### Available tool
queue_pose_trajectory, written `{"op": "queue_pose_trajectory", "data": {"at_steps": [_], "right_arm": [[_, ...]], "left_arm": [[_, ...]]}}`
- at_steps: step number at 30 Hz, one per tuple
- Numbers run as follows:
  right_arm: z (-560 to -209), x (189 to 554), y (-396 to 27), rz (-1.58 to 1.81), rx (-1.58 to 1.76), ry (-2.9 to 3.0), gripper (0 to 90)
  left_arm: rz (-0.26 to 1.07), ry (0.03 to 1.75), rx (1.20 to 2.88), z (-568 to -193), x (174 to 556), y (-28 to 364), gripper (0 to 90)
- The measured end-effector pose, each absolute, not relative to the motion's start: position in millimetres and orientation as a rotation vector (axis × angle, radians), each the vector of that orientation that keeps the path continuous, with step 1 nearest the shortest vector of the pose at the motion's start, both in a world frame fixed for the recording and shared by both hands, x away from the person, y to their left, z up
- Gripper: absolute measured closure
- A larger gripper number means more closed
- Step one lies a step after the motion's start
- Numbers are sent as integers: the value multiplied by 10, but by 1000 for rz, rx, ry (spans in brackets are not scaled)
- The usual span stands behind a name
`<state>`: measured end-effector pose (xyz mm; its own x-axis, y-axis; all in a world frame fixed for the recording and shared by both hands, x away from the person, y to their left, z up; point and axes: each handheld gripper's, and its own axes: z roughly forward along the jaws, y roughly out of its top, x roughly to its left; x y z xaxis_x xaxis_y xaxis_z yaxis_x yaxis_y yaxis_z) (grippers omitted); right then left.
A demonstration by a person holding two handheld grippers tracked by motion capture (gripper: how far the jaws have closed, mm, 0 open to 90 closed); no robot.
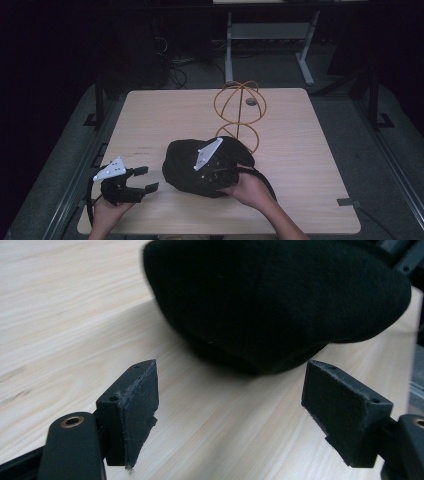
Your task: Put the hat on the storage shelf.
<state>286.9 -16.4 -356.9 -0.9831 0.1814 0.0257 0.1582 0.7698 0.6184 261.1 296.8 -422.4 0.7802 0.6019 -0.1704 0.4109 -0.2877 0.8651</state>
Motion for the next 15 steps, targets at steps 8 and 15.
{"op": "queue_pose_trajectory", "data": {"at_steps": [8,15], "right_arm": [[-3312,2843,-305,1151,274,2880,820],[-3128,2816,-408,1213,259,2850,820]], "left_arm": [[217,665,1881,-4059,2562,2780,213],[221,625,1848,-3963,2564,2670,207]]}}
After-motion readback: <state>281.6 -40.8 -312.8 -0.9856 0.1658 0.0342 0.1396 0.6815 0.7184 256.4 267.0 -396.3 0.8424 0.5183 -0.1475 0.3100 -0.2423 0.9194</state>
